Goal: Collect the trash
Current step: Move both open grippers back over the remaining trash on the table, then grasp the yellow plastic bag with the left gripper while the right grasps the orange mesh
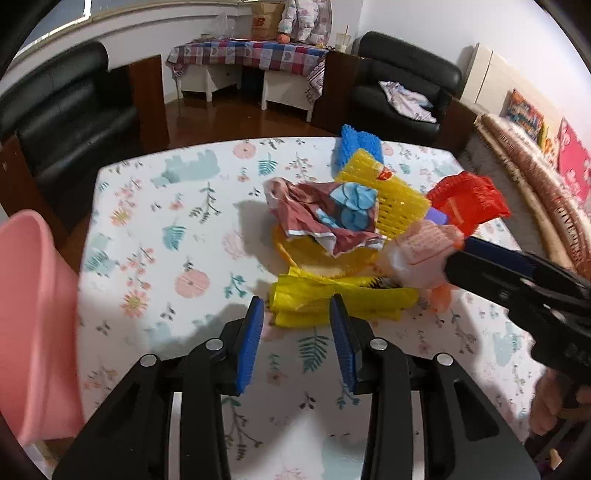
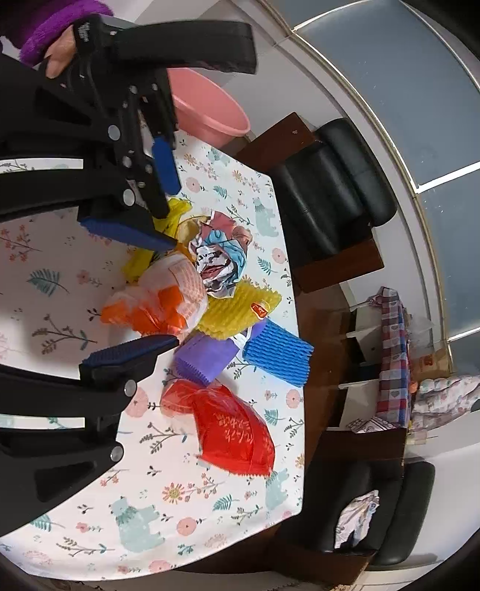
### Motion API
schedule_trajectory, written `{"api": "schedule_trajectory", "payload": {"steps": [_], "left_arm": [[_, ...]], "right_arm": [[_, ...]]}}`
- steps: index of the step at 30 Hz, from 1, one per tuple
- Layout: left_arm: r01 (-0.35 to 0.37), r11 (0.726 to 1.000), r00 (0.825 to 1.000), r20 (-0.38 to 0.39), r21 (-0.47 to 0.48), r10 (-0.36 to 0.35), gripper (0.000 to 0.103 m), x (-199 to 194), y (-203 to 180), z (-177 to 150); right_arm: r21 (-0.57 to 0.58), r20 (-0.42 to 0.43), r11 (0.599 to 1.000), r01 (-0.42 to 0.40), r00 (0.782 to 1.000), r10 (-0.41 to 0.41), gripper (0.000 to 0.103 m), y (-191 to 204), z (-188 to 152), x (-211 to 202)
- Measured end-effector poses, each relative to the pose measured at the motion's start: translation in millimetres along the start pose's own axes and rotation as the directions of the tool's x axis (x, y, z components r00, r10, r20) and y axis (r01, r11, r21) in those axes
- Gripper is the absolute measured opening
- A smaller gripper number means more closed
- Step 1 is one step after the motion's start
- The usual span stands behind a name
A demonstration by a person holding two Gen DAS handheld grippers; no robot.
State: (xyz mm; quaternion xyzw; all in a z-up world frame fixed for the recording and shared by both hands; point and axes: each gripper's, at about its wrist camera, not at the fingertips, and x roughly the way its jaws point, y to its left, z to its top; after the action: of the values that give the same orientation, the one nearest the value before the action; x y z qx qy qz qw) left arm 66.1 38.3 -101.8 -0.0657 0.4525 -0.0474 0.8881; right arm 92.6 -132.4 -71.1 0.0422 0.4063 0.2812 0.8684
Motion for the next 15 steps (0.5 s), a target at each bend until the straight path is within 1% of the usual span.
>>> {"api": "schedule_trajectory", "payload": {"steps": [1, 2, 3, 5, 6, 8, 12, 15], "left_arm": [[0.01, 1.0, 1.0, -0.004, -0.002, -0.01, 0.037, 1, 1, -1], [0.016, 1.0, 1.0, -0.005, -0.005, -0.016, 0.032, 1, 0, -3], [0.026, 1.0, 1.0, -0.005, -0.009, -0.026, 0.016, 0, 0, -4], [0.047, 0.999, 0.999, -0.01, -0.018, -0.047, 0.005, -1, -1, -7], [0.064, 0.998, 0.998, -0.008, -0.029, -0.064, 0.003, -3, -1, -8], [0.078, 0.996, 0.997, -0.001, -0.046, -0.078, 0.0, -7, 0, -12], [0.062, 0.997, 0.998, 0.025, -0.048, -0.061, 0.0, -21, 0, -15], [0.05, 0.998, 0.998, 0.044, -0.049, -0.047, 0.0, -37, 5, -18]], "right_arm": [[0.002, -0.004, 1.0, 0.0, 1.0, 0.0, 0.047, -1, 0, 3], [0.004, -0.005, 1.0, 0.002, 1.0, -0.002, 0.047, -1, 1, 5], [0.003, -0.001, 1.0, 0.01, 1.0, -0.01, 0.047, -1, 1, 7], [0.003, -0.002, 1.0, 0.012, 1.0, -0.012, 0.047, -2, 2, 9], [0.008, -0.003, 1.0, 0.012, 1.0, -0.012, 0.046, -3, 2, 10], [0.012, -0.004, 1.0, 0.014, 1.0, -0.014, 0.035, -5, 0, 10], [0.016, -0.012, 1.0, 0.007, 1.0, -0.006, 0.023, -8, -6, 6], [0.021, -0.016, 1.0, -0.011, 1.0, 0.012, 0.022, -8, -10, 0]]}}
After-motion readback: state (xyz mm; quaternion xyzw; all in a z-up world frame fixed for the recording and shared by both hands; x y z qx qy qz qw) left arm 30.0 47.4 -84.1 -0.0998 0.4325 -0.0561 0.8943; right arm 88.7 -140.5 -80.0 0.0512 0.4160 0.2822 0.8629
